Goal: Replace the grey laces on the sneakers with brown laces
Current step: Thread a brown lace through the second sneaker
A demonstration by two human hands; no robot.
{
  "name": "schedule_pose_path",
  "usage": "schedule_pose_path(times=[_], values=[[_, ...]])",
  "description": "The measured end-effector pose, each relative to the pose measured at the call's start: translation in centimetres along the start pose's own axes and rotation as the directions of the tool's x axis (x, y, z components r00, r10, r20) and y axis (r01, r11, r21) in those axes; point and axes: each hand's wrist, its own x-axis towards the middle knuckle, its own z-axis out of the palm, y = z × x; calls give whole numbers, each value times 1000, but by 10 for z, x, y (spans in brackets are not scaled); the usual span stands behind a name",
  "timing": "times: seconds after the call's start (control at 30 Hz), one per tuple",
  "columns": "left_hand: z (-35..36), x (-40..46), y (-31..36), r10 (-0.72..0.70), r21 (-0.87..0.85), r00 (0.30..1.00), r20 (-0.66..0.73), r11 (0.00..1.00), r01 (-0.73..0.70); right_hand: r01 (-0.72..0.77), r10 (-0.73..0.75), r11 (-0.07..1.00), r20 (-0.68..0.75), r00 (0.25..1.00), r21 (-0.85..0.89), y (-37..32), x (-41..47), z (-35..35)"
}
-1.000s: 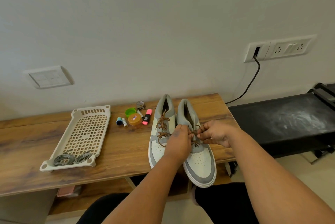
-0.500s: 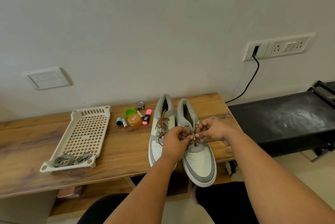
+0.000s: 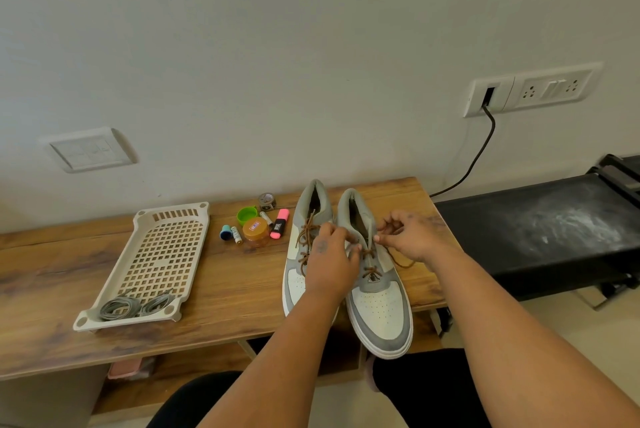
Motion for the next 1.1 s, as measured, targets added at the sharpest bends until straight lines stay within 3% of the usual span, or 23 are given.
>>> schedule_pose_path(times=[0.17, 0.27, 0.43, 0.53, 0.7, 0.83, 1.0, 1.1], values=[[0, 4, -7, 13, 116, 999, 33, 993, -17, 38, -33, 996, 73, 997, -77, 1, -1, 1], [-4, 8, -6, 19, 66, 997, 75, 997, -24, 24, -21, 998, 51, 998, -50, 1, 0, -2], [-32, 20, -8, 2, 12, 923, 386, 1000, -7, -85, 66, 982, 116, 991, 166, 7, 2, -7], [-47, 27, -11, -41, 3, 878, 477, 999, 45, -114, 83, 962, 133, 988, 249, 4, 1, -5], [-37, 20, 0, -107, -76, 889, 445, 985, 157, -79, 67, 990, 103, 992, 117, 0, 1, -5], [-31, 20, 0, -110, -34, 927, 358, 991, 130, -36, 37, 999, 77, 996, -5, -2, -5, -9], [-32, 25, -3, -121, -28, 943, 311, 990, 136, -38, 39, 999, 62, 997, -6, -5, -8, -10], [-31, 21, -1, -105, 85, 951, 289, 993, 83, -47, 49, 999, 88, 995, -23, -5, -6, -9]])
